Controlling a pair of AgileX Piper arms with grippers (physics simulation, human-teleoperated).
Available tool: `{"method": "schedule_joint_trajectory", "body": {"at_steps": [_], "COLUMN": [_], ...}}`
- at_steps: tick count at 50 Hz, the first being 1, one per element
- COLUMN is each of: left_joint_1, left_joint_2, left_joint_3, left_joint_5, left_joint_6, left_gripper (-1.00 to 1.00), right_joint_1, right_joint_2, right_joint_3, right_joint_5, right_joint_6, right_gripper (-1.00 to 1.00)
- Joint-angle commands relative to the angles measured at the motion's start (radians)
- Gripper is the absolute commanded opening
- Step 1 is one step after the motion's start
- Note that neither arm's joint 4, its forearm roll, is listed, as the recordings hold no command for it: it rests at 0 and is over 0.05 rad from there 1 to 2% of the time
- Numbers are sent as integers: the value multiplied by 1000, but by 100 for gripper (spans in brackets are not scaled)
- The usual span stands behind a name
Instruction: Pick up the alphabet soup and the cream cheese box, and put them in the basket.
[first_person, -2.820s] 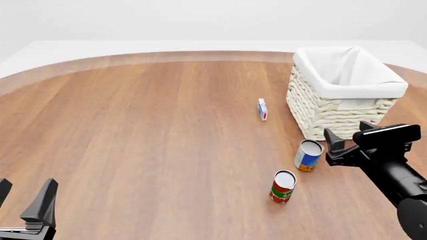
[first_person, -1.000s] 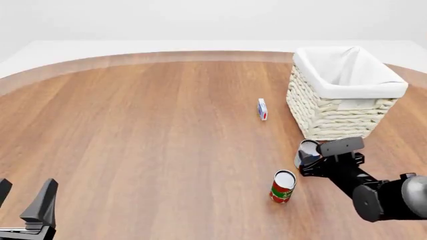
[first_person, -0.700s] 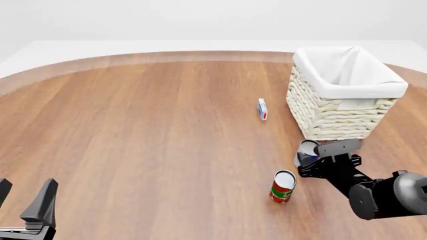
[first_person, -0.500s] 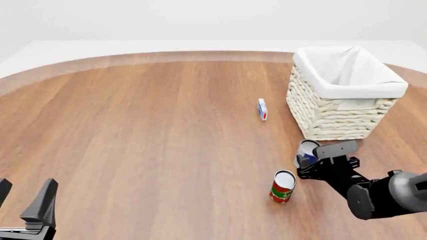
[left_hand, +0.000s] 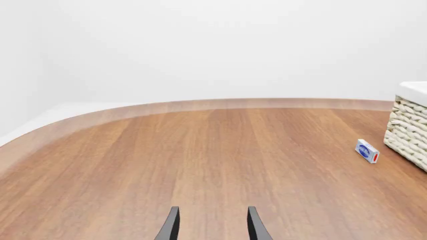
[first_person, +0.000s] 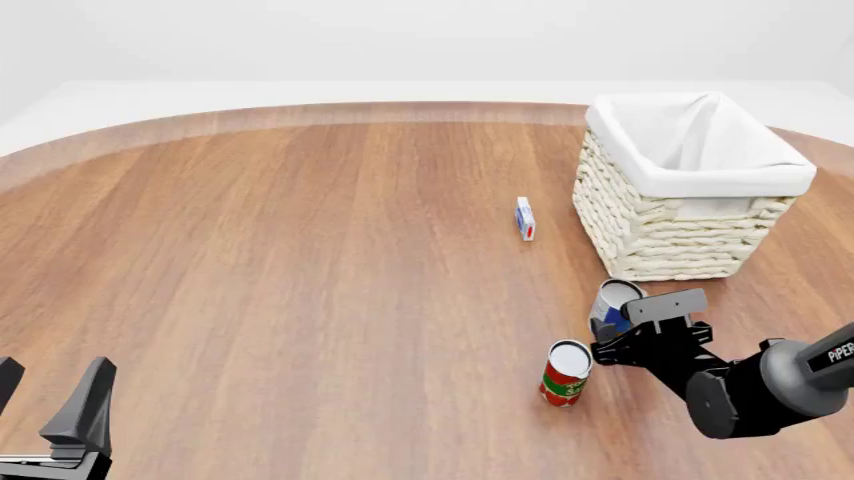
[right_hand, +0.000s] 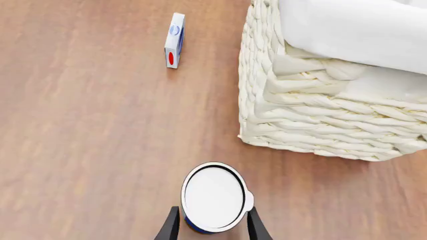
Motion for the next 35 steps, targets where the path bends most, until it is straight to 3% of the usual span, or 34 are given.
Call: {"method": "schedule_joint_trajectory", "body": {"at_steps": [1, 4, 5, 35], "left_joint_1": [0, 0, 0, 0], "left_joint_2": [0, 0, 0, 0], "left_joint_3": [0, 0, 0, 0], "left_joint_5": [0, 0, 0, 0], "left_joint_6": [0, 0, 0, 0], "left_gripper": [100, 100, 100, 100], "right_joint_1": [-13, -16, -15, -35], "right_joint_2": [28, 29, 29, -92], "right_joint_3": [-10, -8, -8, 39], "right_joint_5": [-10, -14, -14, 3], "right_joint_6": [-4, -9, -9, -9], "right_gripper": [100, 100, -100, -100]}}
